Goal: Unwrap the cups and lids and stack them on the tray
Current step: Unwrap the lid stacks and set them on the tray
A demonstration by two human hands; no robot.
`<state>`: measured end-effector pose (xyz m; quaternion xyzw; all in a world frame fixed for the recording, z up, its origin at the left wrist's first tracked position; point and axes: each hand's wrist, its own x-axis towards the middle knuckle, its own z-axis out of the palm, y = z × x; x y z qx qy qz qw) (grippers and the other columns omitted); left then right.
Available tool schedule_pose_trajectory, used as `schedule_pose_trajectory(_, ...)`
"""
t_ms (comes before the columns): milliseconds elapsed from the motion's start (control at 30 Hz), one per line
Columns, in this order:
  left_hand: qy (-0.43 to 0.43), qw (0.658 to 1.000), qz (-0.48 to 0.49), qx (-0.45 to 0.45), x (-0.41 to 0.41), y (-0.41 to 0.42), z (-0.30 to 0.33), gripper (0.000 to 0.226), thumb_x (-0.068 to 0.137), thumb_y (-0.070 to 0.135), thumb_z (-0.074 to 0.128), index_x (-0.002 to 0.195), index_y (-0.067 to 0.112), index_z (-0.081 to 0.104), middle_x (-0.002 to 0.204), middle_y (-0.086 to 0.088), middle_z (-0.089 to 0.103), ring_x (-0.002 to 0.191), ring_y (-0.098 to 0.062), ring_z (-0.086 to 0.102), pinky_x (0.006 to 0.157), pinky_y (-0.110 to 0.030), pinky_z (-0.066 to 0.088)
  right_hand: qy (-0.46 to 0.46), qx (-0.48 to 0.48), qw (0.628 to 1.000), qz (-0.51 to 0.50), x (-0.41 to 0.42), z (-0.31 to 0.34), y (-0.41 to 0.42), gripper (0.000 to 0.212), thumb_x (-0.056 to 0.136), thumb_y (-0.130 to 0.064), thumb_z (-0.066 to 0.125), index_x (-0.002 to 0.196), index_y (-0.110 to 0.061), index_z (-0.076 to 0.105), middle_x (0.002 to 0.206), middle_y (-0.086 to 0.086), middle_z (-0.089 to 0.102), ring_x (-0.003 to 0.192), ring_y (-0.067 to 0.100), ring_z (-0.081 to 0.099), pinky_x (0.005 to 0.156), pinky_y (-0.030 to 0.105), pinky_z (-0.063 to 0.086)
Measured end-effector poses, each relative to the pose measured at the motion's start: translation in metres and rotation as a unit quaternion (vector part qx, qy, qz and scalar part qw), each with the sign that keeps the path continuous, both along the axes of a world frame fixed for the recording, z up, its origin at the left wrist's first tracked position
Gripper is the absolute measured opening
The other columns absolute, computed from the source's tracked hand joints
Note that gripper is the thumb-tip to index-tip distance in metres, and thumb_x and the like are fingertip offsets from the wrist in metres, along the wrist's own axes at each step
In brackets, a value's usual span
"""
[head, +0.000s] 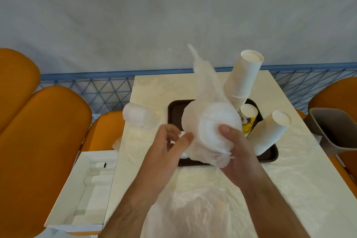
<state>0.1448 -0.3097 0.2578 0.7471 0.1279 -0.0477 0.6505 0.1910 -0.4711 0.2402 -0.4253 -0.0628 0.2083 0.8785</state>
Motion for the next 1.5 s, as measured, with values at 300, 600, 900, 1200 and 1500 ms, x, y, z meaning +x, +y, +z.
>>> schedule_pose_trajectory(300, -0.042, 0.972, 0.014, -0.23, 0.006, -0.005, 0.01, 0.07, 0.06, 0.04, 0.09, 0.116, 0.056, 0.052, 0.109, 0.016, 0.069, 0.099, -0.008, 0.07, 0.071, -0.032, 0.059, -0.123, -0.283, 0.951, 0.03, 0.0, 0.017, 0.001, 0.075, 0.064, -0.049, 0.082, 0.132, -0.036, 0.053, 0.127, -0.006, 0.063, 0.117, 0.018, 0.064, 0.09, 0.045, 0.06)
schedule_pose_trajectory(600, -0.053, 0.937, 0.173, -0.298, 0.013, -0.004, 0.001, 0.059, 0.067, 0.034, 0.072, 0.123, 0.043, 0.054, 0.111, 0.006, 0.071, 0.103, -0.021, 0.069, 0.076, -0.041, 0.061, -0.241, -0.398, 0.883, 0.055, -0.015, 0.013, 0.008, 0.033, 0.1, -0.039, 0.058, 0.081, -0.013, 0.067, 0.069, -0.009, 0.059, 0.066, 0.009, 0.055, 0.06, 0.025, 0.045)
schedule_pose_trajectory(900, -0.043, 0.882, 0.145, -0.447, 0.009, 0.015, 0.0, 0.054, 0.084, 0.036, 0.066, 0.135, 0.019, 0.057, 0.13, -0.011, 0.064, 0.118, -0.031, 0.061, 0.095, -0.048, 0.052, -0.353, -0.51, 0.779, 0.088, -0.01, -0.004, -0.017, 0.033, 0.097, -0.04, 0.061, 0.067, -0.039, 0.05, 0.07, -0.01, 0.053, 0.065, 0.01, 0.05, 0.057, 0.018, 0.035)
schedule_pose_trajectory(1200, -0.033, 0.838, 0.081, -0.539, 0.003, 0.008, -0.006, 0.067, 0.079, 0.053, 0.065, 0.139, 0.022, 0.057, 0.137, -0.009, 0.058, 0.119, -0.029, 0.057, 0.094, -0.045, 0.051, -0.095, -0.275, 0.956, 0.024, -0.007, 0.013, -0.006, 0.033, 0.091, -0.034, 0.07, 0.123, -0.028, 0.065, 0.113, -0.006, 0.071, 0.065, 0.021, 0.062, 0.063, 0.028, 0.054)
schedule_pose_trajectory(1500, -0.053, 0.82, 0.083, -0.563, 0.001, 0.008, -0.017, 0.078, 0.068, 0.049, 0.078, 0.138, 0.022, 0.056, 0.131, -0.008, 0.058, 0.116, -0.03, 0.056, 0.097, -0.049, 0.047, -0.168, -0.333, 0.927, -0.049, -0.004, 0.012, 0.008, 0.008, 0.087, -0.014, 0.074, 0.093, -0.012, 0.077, 0.079, 0.004, 0.075, 0.069, 0.018, 0.068, 0.071, 0.029, 0.057)
